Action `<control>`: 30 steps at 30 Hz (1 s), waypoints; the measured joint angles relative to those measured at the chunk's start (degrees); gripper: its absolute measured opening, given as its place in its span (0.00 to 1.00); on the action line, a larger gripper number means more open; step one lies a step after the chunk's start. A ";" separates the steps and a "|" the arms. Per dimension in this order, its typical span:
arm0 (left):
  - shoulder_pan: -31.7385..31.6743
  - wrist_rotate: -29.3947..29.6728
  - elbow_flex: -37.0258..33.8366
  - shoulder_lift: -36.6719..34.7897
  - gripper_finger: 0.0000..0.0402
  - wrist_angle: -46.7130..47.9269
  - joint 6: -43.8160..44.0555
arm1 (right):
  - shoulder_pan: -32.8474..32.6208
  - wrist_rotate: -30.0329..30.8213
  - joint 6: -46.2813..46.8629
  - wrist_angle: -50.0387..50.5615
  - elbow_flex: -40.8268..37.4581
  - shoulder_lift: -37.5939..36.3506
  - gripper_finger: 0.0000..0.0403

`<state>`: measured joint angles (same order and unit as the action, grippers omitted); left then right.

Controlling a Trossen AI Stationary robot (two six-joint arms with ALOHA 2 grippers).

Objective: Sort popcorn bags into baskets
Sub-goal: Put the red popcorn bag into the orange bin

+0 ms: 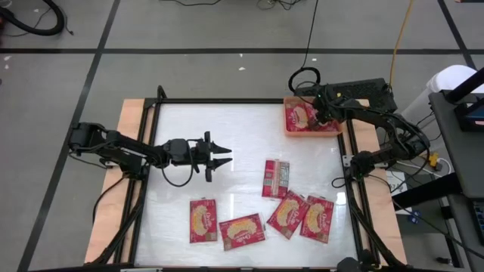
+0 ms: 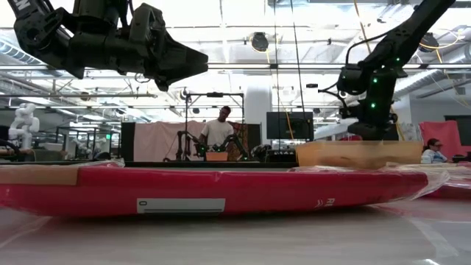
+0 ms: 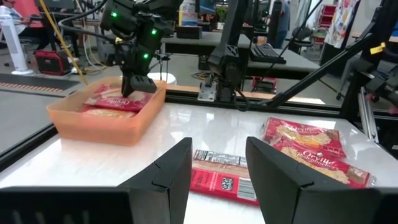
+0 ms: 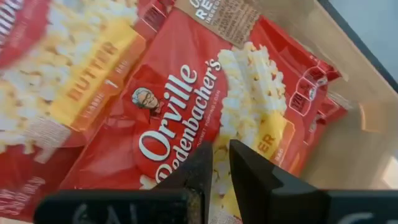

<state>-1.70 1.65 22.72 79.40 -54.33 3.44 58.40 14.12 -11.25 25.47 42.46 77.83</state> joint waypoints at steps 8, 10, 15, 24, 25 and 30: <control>0.68 0.02 0.00 0.00 0.38 0.01 0.07 | -1.50 5.77 -0.09 1.21 0.00 -0.12 0.12; 0.66 0.02 0.00 0.00 0.38 0.01 0.07 | -2.20 7.81 0.05 1.37 0.00 -0.11 0.12; 0.66 0.02 0.00 0.00 0.38 0.00 -0.15 | -4.05 5.51 1.12 -0.50 0.01 -1.22 0.12; 0.66 0.02 0.00 0.00 0.38 -2.67 -0.28 | -6.89 1.05 3.22 0.43 0.04 1.44 0.11; 0.66 0.02 0.00 0.00 0.38 -2.93 -0.28 | -6.84 1.86 3.04 0.81 0.05 2.23 0.09; 0.66 0.02 0.00 0.00 0.38 -2.99 -0.26 | -6.40 5.44 2.67 2.83 0.35 5.58 0.01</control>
<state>-1.04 1.67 22.72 79.40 -57.32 3.18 52.00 19.56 -8.58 28.30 42.81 83.41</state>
